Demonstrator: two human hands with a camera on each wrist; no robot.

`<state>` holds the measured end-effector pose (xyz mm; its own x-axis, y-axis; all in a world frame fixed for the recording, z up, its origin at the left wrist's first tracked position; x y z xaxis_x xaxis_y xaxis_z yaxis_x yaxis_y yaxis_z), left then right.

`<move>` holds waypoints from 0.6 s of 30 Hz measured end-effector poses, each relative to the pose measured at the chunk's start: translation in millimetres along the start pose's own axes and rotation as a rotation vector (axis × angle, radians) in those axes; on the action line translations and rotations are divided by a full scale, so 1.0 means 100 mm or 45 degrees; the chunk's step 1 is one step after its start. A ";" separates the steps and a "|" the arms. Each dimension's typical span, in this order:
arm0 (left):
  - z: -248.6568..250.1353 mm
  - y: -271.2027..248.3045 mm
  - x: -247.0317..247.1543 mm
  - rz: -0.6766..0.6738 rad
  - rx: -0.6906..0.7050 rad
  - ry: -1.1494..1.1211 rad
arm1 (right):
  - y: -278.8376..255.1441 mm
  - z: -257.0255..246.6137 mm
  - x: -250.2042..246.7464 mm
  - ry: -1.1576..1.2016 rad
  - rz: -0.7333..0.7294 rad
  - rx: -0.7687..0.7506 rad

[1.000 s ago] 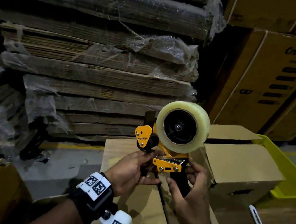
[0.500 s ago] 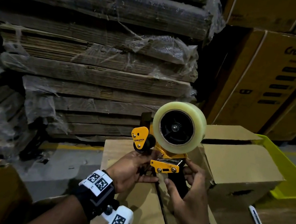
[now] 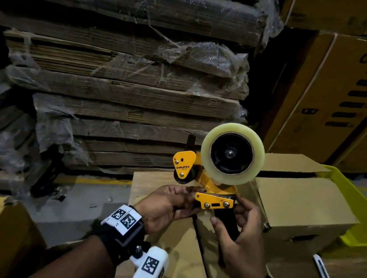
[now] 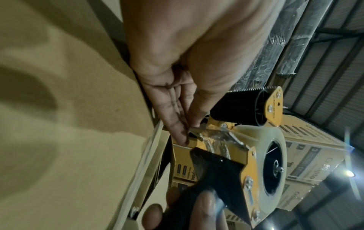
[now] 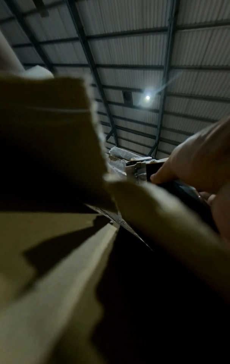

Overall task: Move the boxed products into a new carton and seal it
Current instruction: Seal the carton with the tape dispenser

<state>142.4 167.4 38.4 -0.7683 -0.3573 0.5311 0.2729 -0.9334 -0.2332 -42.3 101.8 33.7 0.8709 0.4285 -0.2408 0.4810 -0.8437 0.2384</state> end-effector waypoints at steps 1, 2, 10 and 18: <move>0.01 0.01 0.01 0.001 -0.008 0.005 | 0.01 0.00 -0.01 0.026 -0.004 0.013; 0.01 0.02 0.00 0.006 -0.013 0.017 | 0.02 0.01 -0.02 0.054 -0.010 0.026; 0.04 0.02 0.00 0.003 -0.076 0.096 | 0.03 0.02 -0.09 0.068 -0.125 0.054; 0.09 0.02 -0.05 0.025 -0.078 0.171 | 0.01 0.02 -0.06 0.052 -0.162 0.080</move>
<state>151.7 166.6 42.2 -0.8346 -0.3642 0.4133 0.2563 -0.9208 -0.2939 -47.5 98.1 33.7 0.8071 0.5451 -0.2268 0.5818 -0.7997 0.1485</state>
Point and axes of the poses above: each hand's wrist, its own y-axis towards the middle knuckle, its own x-axis out of the palm, z = x × y, the point moved 1 cm from there along y, towards the middle knuckle, and after that the axes turned 4 degrees about x, right-handed, at the moved point
